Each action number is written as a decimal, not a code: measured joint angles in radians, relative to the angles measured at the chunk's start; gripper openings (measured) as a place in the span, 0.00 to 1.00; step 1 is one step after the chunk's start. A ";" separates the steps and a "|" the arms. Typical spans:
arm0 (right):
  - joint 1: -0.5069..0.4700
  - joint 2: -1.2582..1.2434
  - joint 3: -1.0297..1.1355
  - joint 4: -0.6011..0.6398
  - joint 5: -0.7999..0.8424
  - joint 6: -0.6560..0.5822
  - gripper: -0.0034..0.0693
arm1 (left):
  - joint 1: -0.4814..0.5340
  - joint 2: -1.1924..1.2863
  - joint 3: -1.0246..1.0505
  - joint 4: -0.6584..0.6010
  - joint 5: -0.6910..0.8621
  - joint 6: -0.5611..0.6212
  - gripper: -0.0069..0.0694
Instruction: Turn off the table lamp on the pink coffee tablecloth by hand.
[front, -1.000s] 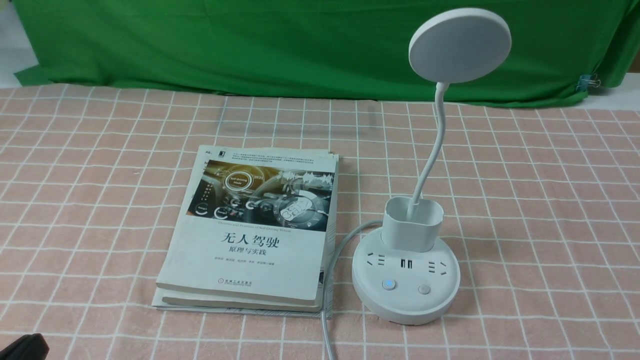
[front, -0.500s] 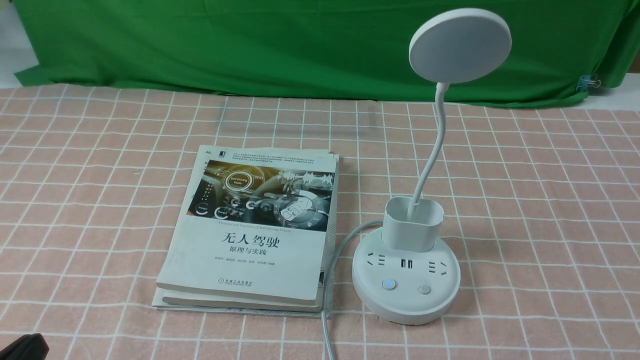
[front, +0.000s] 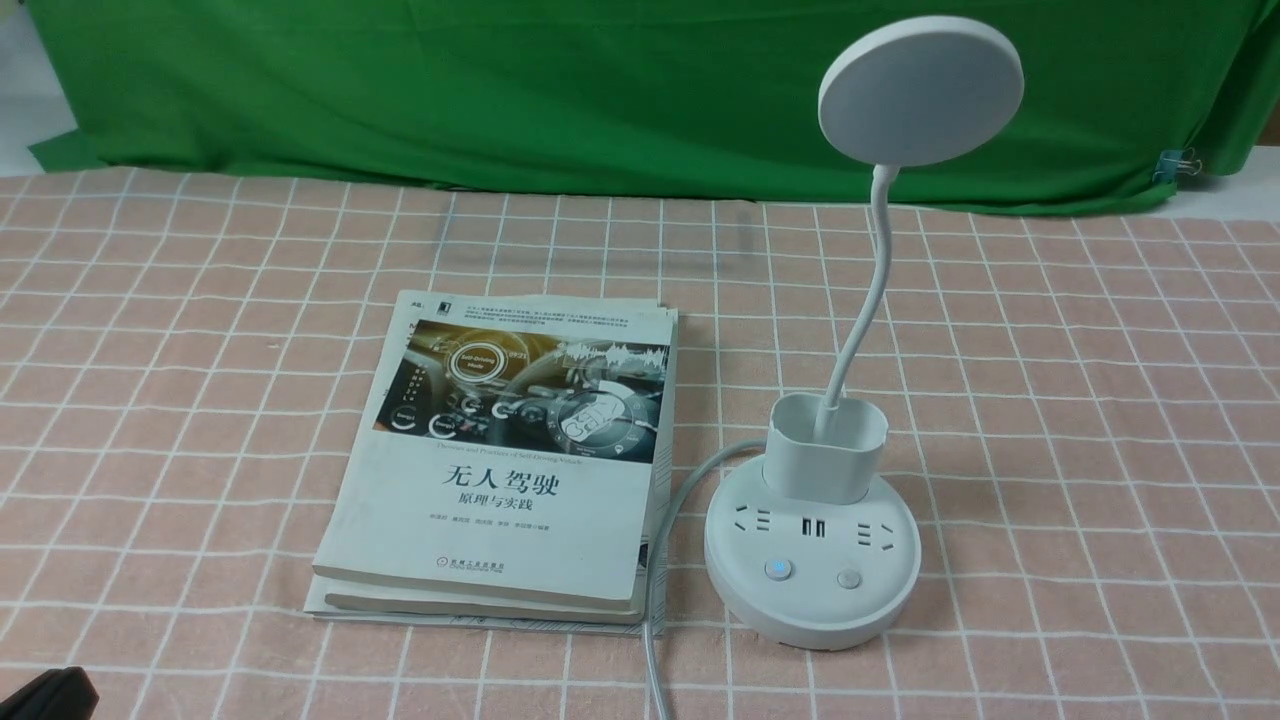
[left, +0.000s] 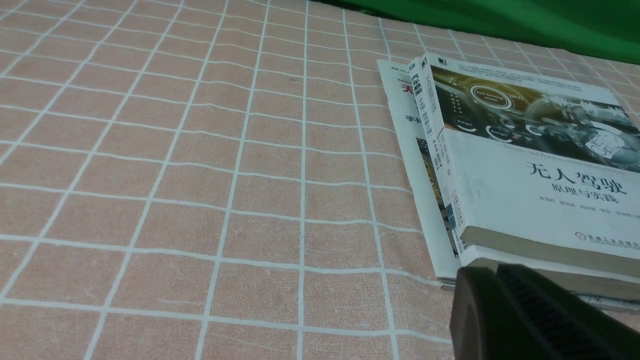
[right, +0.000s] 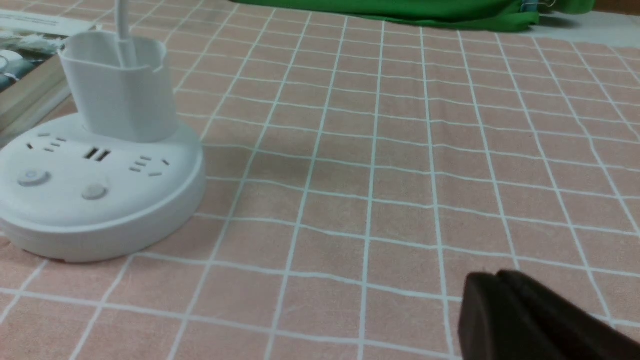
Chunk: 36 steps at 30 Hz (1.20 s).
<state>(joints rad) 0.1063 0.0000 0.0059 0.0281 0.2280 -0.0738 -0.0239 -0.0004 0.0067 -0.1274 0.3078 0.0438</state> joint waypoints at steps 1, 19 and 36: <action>0.000 0.000 0.000 0.000 0.000 0.000 0.11 | 0.000 0.000 0.000 0.000 0.000 0.000 0.10; 0.000 0.000 0.000 0.000 0.000 0.002 0.18 | 0.000 0.000 0.000 0.000 0.000 0.000 0.10; 0.000 0.000 0.000 0.000 0.000 0.003 0.25 | 0.000 0.000 0.000 0.000 0.000 0.000 0.10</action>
<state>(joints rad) 0.1063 0.0000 0.0059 0.0281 0.2280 -0.0712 -0.0239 -0.0004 0.0067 -0.1274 0.3078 0.0438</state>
